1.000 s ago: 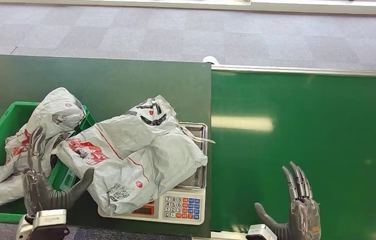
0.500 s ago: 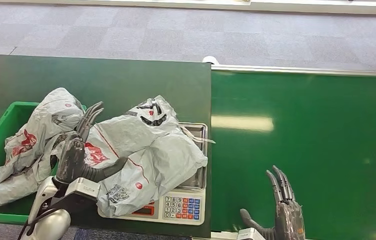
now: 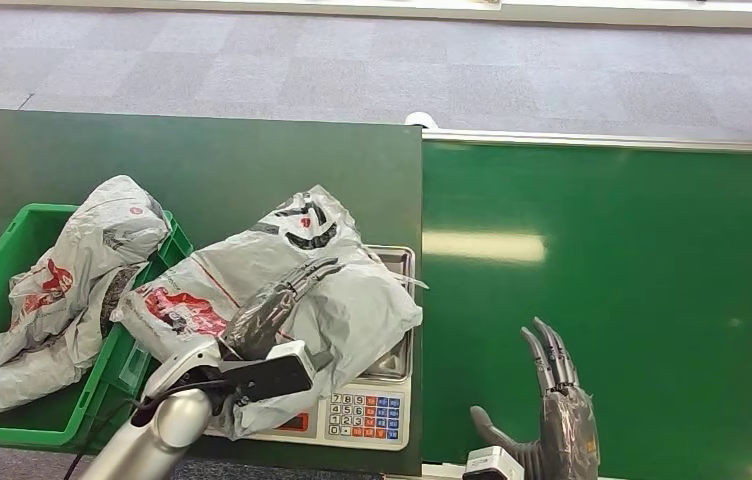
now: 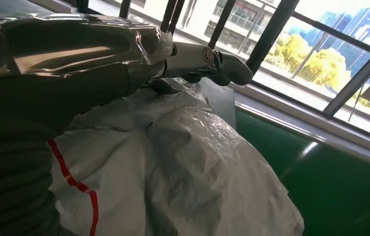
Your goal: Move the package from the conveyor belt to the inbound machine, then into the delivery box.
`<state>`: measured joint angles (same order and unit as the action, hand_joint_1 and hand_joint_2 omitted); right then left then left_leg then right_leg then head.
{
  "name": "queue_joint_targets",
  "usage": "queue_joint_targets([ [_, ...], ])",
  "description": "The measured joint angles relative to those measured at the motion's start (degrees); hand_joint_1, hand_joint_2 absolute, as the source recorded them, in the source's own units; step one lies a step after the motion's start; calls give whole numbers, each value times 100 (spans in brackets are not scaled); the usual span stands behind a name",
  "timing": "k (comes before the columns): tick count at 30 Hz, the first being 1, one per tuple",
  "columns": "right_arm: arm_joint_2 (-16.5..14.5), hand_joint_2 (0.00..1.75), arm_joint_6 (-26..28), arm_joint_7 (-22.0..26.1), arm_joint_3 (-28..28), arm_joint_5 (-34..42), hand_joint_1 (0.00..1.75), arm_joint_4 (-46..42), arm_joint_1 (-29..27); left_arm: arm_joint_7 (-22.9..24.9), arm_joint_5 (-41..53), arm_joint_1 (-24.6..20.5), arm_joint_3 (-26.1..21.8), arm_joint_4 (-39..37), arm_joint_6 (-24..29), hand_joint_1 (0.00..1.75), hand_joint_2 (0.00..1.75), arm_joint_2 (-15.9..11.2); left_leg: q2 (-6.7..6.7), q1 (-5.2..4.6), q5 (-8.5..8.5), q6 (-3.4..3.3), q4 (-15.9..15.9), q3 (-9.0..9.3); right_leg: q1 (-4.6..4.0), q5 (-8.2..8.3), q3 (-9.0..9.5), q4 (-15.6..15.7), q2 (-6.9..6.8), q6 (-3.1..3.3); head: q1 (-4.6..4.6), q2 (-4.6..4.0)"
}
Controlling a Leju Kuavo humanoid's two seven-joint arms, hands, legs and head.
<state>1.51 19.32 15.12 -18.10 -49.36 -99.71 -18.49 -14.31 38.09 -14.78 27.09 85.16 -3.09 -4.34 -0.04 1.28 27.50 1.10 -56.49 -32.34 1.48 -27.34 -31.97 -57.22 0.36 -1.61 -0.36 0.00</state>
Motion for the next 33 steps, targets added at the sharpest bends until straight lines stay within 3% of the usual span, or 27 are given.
queue_joint_targets([
  [9,-13,175,-50,10,0,8,0,27,135,236,312,-192,302,-598,-198,2,175,135,0,1,0,0,0,0,-1,0,1,0,0,0,-1,0],
  [13,-16,175,-73,54,-2,40,0,126,304,331,595,-428,556,-1218,-236,151,175,295,-13,-1,-5,-7,0,4,1,0,14,1,-14,0,-1,0],
  [14,-16,175,-73,62,-4,51,0,155,334,333,626,-499,610,-1363,-237,159,175,334,-20,-2,-6,-9,0,6,2,0,19,1,-21,0,-1,0],
  [20,-19,175,-87,84,-7,79,0,292,456,297,664,-831,767,-1887,-154,167,175,444,-34,-4,-8,-10,0,33,3,-1,53,1,-36,-1,-1,0],
  [24,-40,175,-92,86,-3,99,0,326,481,-147,280,-833,675,-1859,383,168,175,446,-31,-3,-11,-10,0,37,2,0,56,0,-34,0,0,0],
  [28,-79,175,-63,86,-2,69,0,331,468,-637,-320,-689,297,-1237,1150,170,175,407,-29,-2,-12,-10,0,31,0,2,46,-3,-30,1,-1,0],
  [33,-94,175,109,93,-4,114,0,391,466,-1076,-675,-498,-276,-87,1777,161,175,323,-29,-1,-11,-9,0,12,0,1,28,-3,-30,1,-1,0],
])
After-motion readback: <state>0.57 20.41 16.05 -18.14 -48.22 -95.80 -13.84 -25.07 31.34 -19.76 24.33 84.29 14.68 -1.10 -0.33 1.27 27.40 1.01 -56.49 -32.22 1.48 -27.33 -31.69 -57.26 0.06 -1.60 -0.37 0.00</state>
